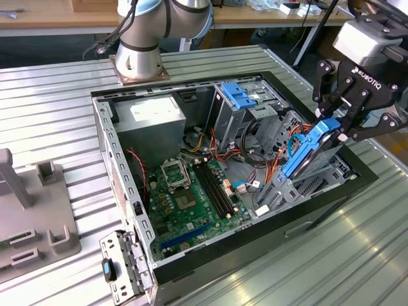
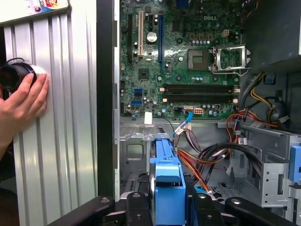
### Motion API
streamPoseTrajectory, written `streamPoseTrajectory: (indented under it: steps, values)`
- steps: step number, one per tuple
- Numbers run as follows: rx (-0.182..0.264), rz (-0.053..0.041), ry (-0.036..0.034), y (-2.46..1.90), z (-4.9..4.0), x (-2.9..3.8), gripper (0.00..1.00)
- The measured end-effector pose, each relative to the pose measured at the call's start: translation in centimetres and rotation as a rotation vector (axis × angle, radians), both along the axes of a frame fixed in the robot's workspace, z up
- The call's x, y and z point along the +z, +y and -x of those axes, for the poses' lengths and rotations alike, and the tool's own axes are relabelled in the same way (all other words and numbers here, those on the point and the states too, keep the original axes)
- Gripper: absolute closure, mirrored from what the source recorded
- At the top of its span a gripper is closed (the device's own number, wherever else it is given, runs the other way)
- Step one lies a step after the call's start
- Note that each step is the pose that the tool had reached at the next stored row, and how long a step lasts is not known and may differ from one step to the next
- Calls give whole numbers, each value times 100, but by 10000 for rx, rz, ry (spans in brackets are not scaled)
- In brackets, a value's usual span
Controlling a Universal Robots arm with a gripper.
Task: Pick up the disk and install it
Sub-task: 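Insert the disk into the insertion slot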
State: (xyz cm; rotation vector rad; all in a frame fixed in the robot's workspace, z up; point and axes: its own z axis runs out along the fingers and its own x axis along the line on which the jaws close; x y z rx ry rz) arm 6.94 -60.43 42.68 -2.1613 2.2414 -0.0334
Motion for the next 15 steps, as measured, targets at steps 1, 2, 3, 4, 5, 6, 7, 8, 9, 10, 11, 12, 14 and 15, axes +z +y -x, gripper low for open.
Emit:
streamPoseTrajectory:
  steps: [1,2,3,4,5,6,7,8,9,10,11,12,14,15]
  values:
    - [-13,1,0,-20,0,-81,63]
    - [-15,1,0,-22,0,-92,63]
    - [-19,1,0,-24,0,-106,63]
    - [-21,1,0,-27,0,-122,63]
    - [-25,1,0,-31,0,-141,63]
    - [-28,2,0,-34,0,-154,63]
    - [-29,2,0,-35,0,-162,63]
    - [-31,0,0,-36,0,-169,63]
    - [-34,1,0,-39,0,-183,63]
    - [-36,1,0,-41,0,-196,63]
    - [-39,1,0,-44,0,-209,63]
    - [-43,1,0,-47,0,-223,63]
    - [-46,1,0,-50,0,-239,63]
    - [-47,1,0,-51,0,-249,63]
